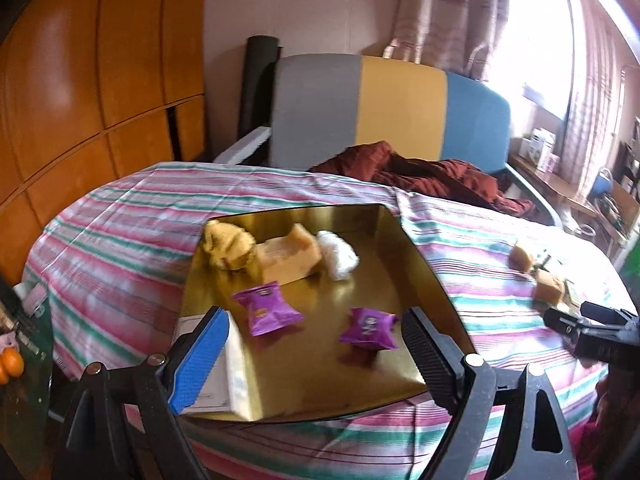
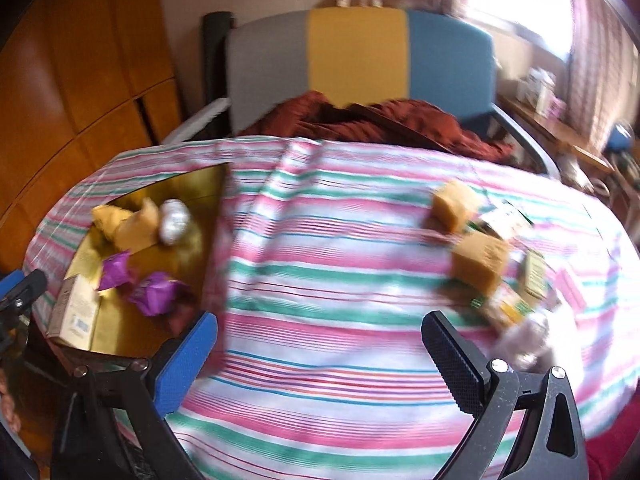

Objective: Organize objects
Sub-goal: 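Move both grippers from the tray to the remaining items, then grasp the white eraser block with the right gripper while the left grasps the wrapped white ball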

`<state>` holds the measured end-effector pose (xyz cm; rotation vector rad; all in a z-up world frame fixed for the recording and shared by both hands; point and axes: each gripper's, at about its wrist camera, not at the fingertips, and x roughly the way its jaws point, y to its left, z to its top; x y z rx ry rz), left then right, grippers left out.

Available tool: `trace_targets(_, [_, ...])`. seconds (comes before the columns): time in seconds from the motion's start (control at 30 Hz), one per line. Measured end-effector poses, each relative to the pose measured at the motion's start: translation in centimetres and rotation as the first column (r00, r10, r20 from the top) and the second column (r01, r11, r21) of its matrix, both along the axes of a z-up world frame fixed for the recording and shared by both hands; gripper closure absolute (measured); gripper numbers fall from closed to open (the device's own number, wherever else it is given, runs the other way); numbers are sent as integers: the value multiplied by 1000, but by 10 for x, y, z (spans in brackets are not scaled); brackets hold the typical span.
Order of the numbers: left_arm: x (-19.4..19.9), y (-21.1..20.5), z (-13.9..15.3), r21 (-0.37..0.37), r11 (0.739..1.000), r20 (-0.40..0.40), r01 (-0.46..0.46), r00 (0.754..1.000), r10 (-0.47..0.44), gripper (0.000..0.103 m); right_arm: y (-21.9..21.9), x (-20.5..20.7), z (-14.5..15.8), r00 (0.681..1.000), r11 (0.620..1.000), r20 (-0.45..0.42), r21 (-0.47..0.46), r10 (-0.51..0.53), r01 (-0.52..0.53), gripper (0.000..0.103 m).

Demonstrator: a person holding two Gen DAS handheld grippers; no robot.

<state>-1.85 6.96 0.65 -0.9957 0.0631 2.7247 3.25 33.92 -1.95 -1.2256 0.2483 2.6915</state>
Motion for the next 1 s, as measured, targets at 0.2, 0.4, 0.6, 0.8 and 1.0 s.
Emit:
trace_targets(0.2, [0, 32, 4, 29, 987, 22, 156, 987, -157, 13, 84, 28, 8, 989, 987, 44, -64, -143, 145, 0])
trace_targets(0.4, [7, 78, 6, 22, 951, 25, 309, 951, -309, 12, 150, 49, 7, 962, 985, 211, 24, -174, 172, 0])
trace_targets(0.6, [16, 125, 2, 28, 891, 65, 452, 889, -453, 11, 189, 55, -27, 907, 994, 406, 55, -110, 96, 0])
trace_targets(0.8, [24, 170, -9, 41, 811, 115, 584, 803, -584, 1, 216, 54, -44, 881, 996, 466, -7, -79, 94, 0])
trace_targets(1.0, [29, 217, -26, 79, 735, 182, 674, 715, -675, 1, 210, 39, -53, 857, 1000, 515, 11, 7, -15, 2])
